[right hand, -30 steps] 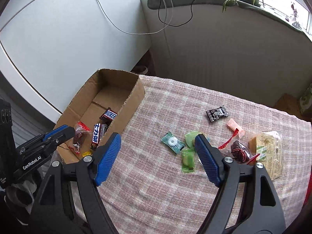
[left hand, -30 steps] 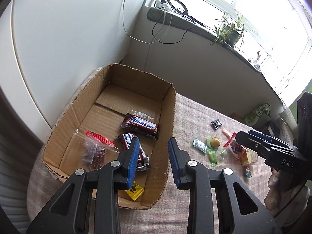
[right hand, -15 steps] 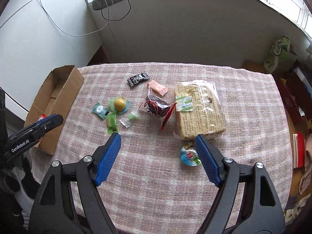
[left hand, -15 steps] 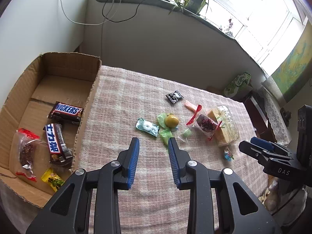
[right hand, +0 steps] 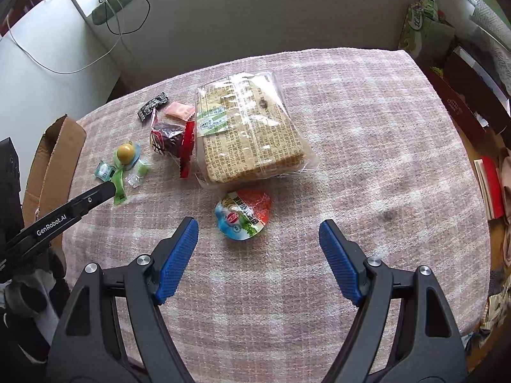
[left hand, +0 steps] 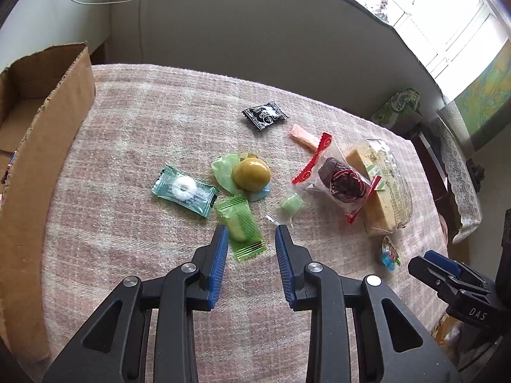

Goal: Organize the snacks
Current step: 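Move both tools back over the table toward the round cup snack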

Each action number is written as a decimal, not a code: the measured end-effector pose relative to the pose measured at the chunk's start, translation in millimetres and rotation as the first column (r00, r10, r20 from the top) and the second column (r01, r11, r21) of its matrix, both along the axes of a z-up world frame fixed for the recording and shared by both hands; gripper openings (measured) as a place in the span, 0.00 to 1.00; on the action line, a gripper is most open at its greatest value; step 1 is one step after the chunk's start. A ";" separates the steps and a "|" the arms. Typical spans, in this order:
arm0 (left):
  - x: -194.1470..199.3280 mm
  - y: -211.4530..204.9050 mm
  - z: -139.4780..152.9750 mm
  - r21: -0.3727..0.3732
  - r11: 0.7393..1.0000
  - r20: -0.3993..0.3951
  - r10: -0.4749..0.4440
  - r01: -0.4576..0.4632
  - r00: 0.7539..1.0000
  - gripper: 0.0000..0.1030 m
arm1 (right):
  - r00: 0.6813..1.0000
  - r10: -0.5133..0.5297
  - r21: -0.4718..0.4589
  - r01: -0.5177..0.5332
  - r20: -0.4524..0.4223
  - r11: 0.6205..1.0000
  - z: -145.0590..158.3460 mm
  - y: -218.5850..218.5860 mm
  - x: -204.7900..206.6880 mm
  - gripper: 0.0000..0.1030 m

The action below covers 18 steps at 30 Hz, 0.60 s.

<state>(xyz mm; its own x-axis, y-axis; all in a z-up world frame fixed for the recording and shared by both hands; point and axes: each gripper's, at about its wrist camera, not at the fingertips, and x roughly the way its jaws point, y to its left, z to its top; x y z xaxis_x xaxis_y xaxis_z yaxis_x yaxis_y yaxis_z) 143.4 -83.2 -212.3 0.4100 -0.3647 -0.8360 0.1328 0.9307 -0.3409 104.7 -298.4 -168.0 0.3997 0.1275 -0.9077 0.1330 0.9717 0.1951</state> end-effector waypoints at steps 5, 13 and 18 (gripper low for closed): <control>6.6 -5.5 -7.4 0.041 0.999 0.003 0.007 -0.007 1.000 0.28 | 1.000 0.021 -0.016 -0.021 -0.005 1.000 -6.7 7.4 6.4 0.78; 8.0 -19.8 -7.8 0.106 0.994 0.042 -0.028 0.024 0.999 0.28 | 0.999 0.032 -0.025 -0.033 -0.019 0.999 -16.9 14.4 17.6 0.78; 9.2 -31.6 -11.3 0.151 0.988 0.068 -0.049 0.039 0.996 0.24 | 0.999 0.038 -0.051 -0.040 -0.034 0.998 -24.0 16.3 24.3 0.75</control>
